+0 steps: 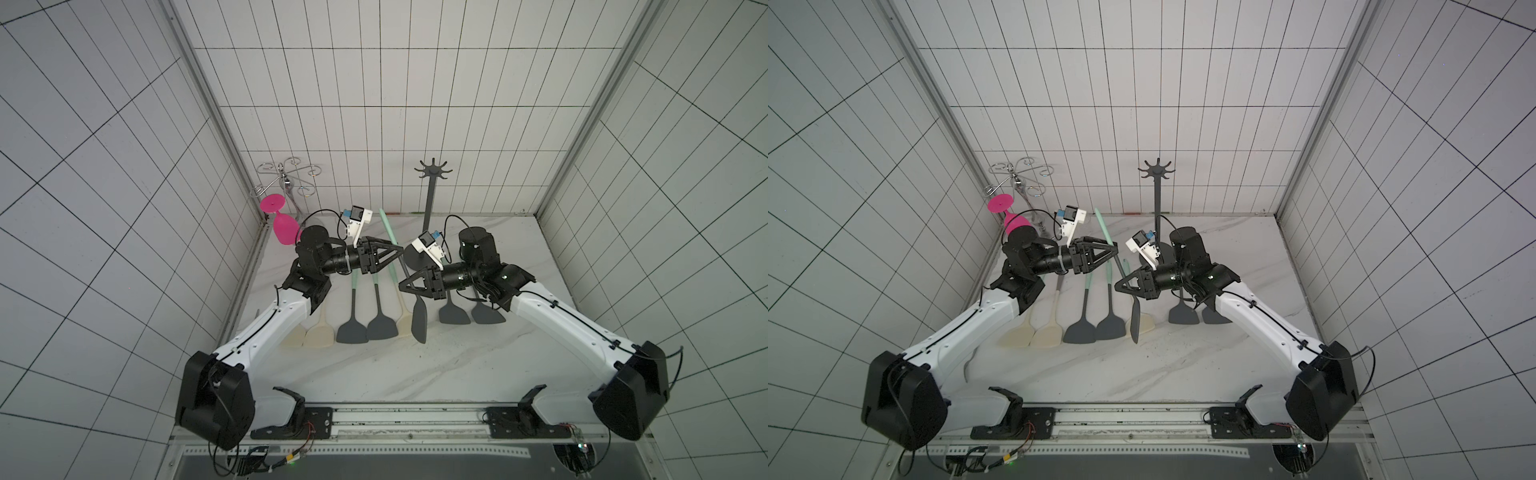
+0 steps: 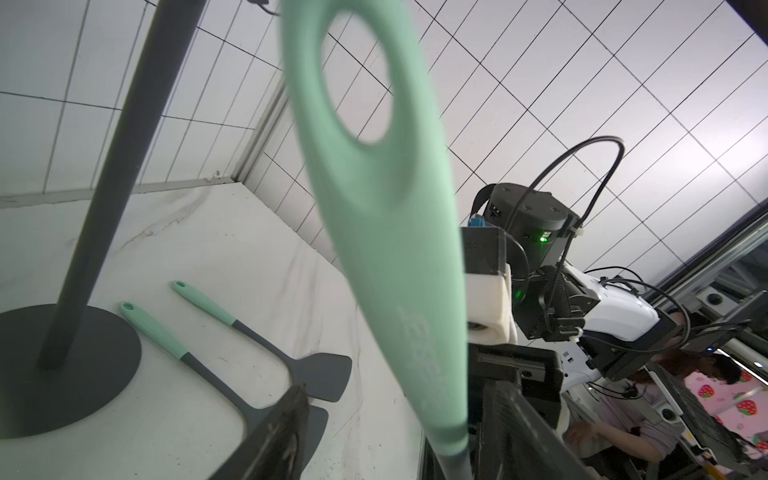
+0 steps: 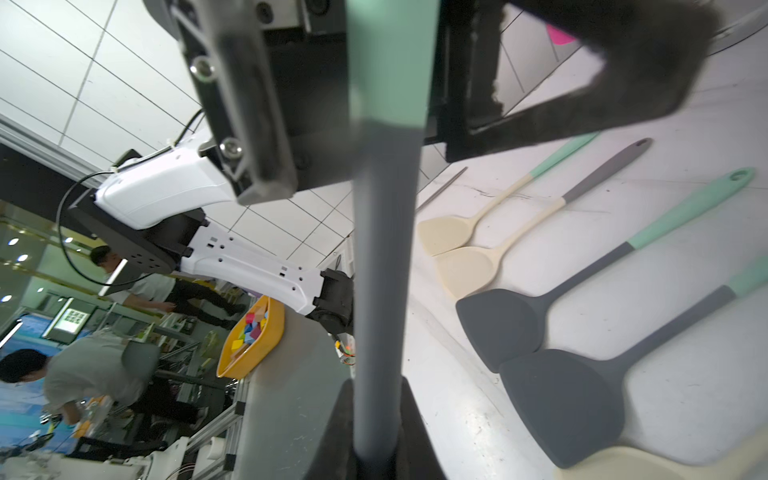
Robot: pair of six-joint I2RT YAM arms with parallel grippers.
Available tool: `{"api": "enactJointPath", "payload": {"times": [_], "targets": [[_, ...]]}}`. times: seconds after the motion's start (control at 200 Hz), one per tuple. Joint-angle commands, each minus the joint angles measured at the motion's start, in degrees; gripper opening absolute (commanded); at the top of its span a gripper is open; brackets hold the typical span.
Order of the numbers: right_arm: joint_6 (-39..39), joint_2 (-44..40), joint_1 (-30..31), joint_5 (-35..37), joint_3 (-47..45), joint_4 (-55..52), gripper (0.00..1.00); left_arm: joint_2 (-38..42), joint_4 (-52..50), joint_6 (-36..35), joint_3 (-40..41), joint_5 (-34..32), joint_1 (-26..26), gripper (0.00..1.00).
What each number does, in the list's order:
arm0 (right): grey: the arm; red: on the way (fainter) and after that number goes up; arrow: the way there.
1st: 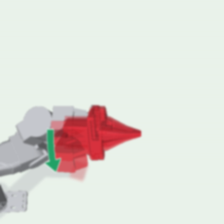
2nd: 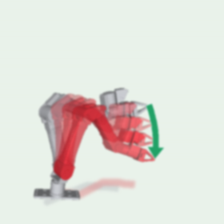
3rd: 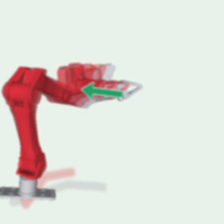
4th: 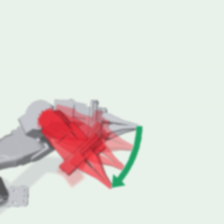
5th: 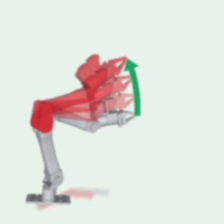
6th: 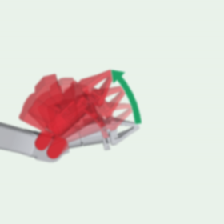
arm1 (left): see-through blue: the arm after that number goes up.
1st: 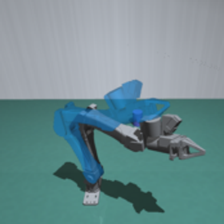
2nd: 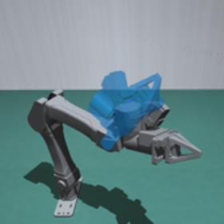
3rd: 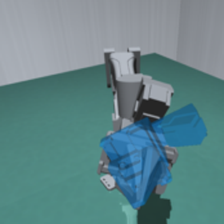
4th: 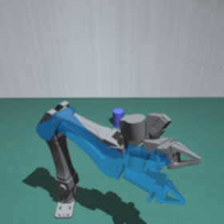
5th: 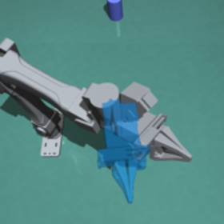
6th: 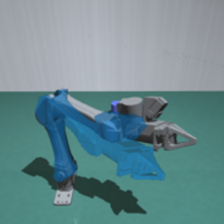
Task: Take the spatula off the kitchen utensil rack
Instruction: Place the spatula at the center of the board.
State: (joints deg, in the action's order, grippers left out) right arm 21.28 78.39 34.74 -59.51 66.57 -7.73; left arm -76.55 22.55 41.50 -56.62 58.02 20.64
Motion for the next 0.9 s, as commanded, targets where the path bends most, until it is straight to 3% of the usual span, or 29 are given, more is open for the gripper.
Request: {"api": "enactJointPath", "payload": {"times": [0.0, 0.075, 0.17, 0.225, 0.3, 0.4, 0.48, 0.53, 0.58, 0.735, 0.895], "targets": [[3.3, 1.2, -0.4, -6.6, -1.2, 5.2, 0.00, -1.2, 10.3, 7.0, -1.8, 4.8, -0.1, 0.62], [3.5, 2.0, -0.4, -7.5, -1.4, 5.3, 0.00, -2.3, 11.3, 10.4, -2.7, 6.2, -0.1, 0.45], [3.6, 2.6, -1.1, -7.5, -1.9, 5.3, 0.00, -3.1, 12.3, 13.2, -3.2, 7.5, -0.1, 0.00], [3.9, 2.5, -1.9, -5.8, -2.1, 5.0, 0.03, -2.8, 11.7, 12.8, -3.1, 7.0, -0.1, 0.00], [1.8, 1.3, -3.0, 0.9, -1.8, 0.8, 0.39, -1.3, 4.2, 8.3, -3.3, 3.5, -0.2, 0.00], [-6.2, -1.3, -2.8, 22.3, 1.9, -13.5, 0.51, 2.9, -17.8, -5.6, -5.8, -11.7, 1.3, 0.00], [-9.1, -3.0, -0.6, 43.0, 4.8, -20.9, 0.53, 5.5, -30.4, -13.2, -8.4, -28.5, 4.7, 0.00], [-9.0, -4.0, 1.0, 53.2, 5.5, -22.5, 0.53, 6.0, -33.5, -12.8, -8.9, -37.1, 6.4, 0.00], [-8.2, -5.3, 2.7, 59.0, 5.2, -21.6, 0.54, 5.8, -36.2, -9.6, -9.3, -43.0, 6.8, 0.00], [-10.1, -6.8, 11.1, 67.2, 2.9, -13.3, 0.54, 3.0, -40.0, -2.8, -10.4, -45.8, 7.0, 0.00], [-13.4, -0.9, 17.5, 71.4, 6.5, -12.0, 0.55, 0.5, -42.9, 2.9, -12.1, -46.0, 7.5, 0.00]]}}
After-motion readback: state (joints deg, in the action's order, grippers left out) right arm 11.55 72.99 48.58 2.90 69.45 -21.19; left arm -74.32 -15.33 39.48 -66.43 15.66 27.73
